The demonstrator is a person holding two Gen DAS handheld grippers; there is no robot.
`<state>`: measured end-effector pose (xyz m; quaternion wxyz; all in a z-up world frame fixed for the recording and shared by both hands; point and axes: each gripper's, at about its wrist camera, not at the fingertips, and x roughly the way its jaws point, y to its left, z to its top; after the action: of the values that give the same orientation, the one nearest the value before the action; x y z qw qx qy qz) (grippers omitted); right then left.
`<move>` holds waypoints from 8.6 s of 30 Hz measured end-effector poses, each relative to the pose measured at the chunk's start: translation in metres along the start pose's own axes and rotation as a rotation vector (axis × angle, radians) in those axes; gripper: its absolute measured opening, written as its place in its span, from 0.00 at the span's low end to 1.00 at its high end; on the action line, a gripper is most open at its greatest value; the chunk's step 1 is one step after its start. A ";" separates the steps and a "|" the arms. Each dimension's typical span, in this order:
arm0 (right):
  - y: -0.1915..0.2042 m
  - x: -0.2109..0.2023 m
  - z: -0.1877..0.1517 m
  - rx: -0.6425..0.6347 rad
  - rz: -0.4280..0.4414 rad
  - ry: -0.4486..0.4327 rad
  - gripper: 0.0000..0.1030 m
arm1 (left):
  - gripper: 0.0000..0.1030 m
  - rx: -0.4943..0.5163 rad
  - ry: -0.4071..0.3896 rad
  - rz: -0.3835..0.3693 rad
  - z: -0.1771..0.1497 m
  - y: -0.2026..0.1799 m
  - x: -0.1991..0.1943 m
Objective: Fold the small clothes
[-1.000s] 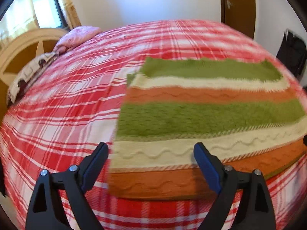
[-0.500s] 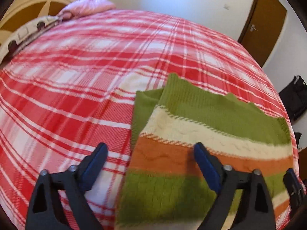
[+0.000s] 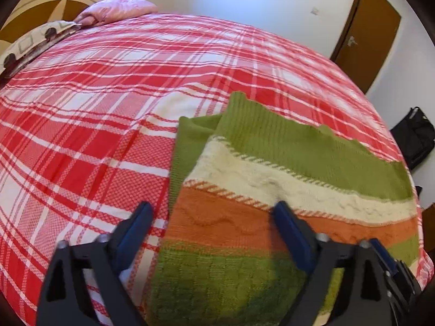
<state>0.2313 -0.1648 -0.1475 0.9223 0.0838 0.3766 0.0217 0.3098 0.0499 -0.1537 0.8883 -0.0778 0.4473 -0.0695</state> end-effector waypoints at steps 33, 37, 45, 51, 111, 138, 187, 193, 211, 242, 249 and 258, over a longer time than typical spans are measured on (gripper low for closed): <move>-0.110 -0.068 -0.030 0.279 0.076 -0.015 0.22 | 0.12 0.313 -0.068 0.041 -0.016 -0.184 -0.051; -0.120 -0.071 -0.037 0.314 0.147 -0.033 0.22 | 0.17 0.354 0.014 0.093 -0.038 -0.200 -0.019; -0.132 -0.068 -0.029 0.380 0.202 0.031 0.22 | 0.65 0.334 -0.119 -0.129 -0.054 -0.163 -0.115; -0.130 -0.082 -0.008 0.499 0.354 0.047 0.35 | 0.72 0.176 -0.197 -0.027 -0.056 -0.070 -0.150; -0.149 -0.164 -0.004 0.093 -0.120 -0.129 0.41 | 0.75 0.316 -0.058 0.035 -0.063 -0.148 -0.075; -0.164 -0.125 -0.048 -0.011 -0.176 0.089 0.12 | 0.77 0.389 -0.086 0.113 -0.074 -0.167 -0.085; -0.147 -0.090 0.061 -0.105 -0.180 -0.063 0.16 | 0.81 0.341 -0.040 0.136 -0.072 -0.165 -0.060; -0.149 -0.097 -0.005 -0.069 -0.147 0.012 0.16 | 0.81 0.348 -0.064 0.137 -0.075 -0.168 -0.072; -0.192 -0.162 -0.021 0.283 -0.010 -0.130 0.72 | 0.89 0.378 -0.078 0.094 -0.075 -0.175 -0.087; -0.214 -0.055 0.004 0.338 0.072 0.002 0.72 | 1.00 0.050 0.184 -0.221 -0.038 -0.167 0.001; -0.215 -0.053 0.001 0.325 0.099 -0.009 0.73 | 1.00 0.140 0.148 -0.175 -0.040 -0.181 -0.001; -0.202 -0.042 0.014 0.247 0.064 0.025 0.74 | 0.96 0.214 0.112 -0.147 -0.038 -0.190 -0.005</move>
<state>0.2063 -0.3704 -0.1438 0.8992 0.2085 0.3847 0.0056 0.2663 -0.1381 -0.1341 0.8576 -0.0113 0.4793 -0.1859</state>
